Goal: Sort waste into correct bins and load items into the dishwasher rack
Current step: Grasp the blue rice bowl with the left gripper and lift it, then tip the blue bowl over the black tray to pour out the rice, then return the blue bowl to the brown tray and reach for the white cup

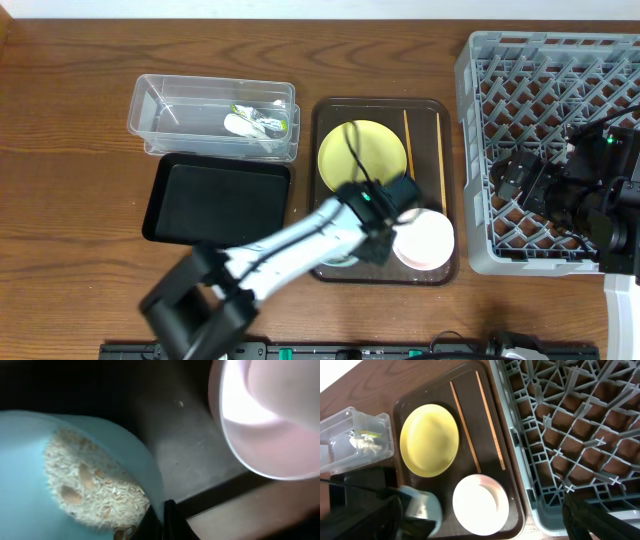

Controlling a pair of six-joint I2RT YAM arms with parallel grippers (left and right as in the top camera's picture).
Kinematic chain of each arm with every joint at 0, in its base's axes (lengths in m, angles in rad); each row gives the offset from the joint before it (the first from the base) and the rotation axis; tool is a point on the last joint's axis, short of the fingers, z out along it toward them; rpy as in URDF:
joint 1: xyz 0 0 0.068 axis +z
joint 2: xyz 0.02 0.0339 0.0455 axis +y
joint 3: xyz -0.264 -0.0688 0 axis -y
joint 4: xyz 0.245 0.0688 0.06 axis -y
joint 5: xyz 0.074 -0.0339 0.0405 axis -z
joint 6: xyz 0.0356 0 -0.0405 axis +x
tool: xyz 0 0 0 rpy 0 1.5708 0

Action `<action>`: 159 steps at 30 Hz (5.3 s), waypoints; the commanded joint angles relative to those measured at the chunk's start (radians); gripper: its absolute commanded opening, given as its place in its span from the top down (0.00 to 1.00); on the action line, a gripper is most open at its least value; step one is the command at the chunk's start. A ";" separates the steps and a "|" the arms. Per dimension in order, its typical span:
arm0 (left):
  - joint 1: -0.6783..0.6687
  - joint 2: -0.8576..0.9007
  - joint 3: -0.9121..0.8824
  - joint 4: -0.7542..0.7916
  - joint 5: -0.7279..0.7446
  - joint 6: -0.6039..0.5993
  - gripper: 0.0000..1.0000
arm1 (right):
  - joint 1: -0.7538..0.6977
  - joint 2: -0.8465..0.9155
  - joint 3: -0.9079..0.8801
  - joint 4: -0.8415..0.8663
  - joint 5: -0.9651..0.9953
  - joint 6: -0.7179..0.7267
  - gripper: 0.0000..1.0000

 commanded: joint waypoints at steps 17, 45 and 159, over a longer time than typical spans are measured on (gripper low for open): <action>0.920 -0.220 -0.121 -0.077 1.035 0.453 0.94 | 0.004 0.000 0.002 -0.003 0.000 0.006 0.01; 1.231 -0.174 -0.299 -0.042 1.362 0.537 0.94 | 0.004 0.000 0.002 -0.014 0.000 0.006 0.01; 0.011 -0.030 0.077 0.286 0.159 0.071 0.94 | 0.004 0.000 0.002 -0.033 0.000 0.006 0.01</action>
